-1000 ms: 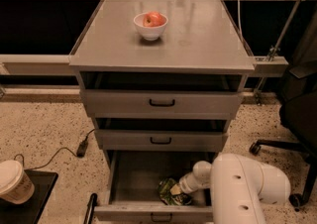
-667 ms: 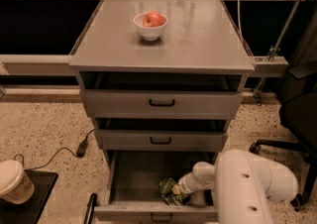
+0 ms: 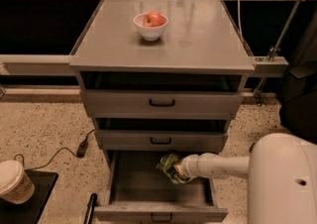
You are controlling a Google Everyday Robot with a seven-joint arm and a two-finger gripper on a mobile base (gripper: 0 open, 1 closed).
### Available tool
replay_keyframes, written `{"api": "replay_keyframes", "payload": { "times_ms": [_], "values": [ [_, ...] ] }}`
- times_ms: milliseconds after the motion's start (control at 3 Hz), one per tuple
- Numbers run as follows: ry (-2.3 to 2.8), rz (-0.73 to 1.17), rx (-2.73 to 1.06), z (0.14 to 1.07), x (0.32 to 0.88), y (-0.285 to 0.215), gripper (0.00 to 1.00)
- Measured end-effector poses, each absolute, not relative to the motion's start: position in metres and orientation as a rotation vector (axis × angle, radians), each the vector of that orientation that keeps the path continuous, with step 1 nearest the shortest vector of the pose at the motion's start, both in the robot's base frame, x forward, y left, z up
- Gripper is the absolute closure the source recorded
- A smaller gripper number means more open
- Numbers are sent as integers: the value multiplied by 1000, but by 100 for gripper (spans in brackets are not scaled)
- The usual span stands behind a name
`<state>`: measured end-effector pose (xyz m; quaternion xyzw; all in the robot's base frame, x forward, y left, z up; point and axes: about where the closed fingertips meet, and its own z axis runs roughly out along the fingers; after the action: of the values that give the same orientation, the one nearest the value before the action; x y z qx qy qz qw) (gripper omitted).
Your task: Pick green jalapeno chip bag from bottom drawer and place on counter
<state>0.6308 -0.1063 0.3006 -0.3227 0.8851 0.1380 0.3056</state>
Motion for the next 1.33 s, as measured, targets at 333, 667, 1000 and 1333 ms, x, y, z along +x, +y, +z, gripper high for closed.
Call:
{"api": "replay_keyframes", "payload": {
  "times_ms": [333,667,1000,1333],
  "values": [
    [2220,229,-860,384,642,-102,100],
    [2156,177,-854,421,641,-105,100],
    [2156,177,-854,421,641,-105,100],
    [2144,162,-853,440,619,-104,100]
  ]
}}
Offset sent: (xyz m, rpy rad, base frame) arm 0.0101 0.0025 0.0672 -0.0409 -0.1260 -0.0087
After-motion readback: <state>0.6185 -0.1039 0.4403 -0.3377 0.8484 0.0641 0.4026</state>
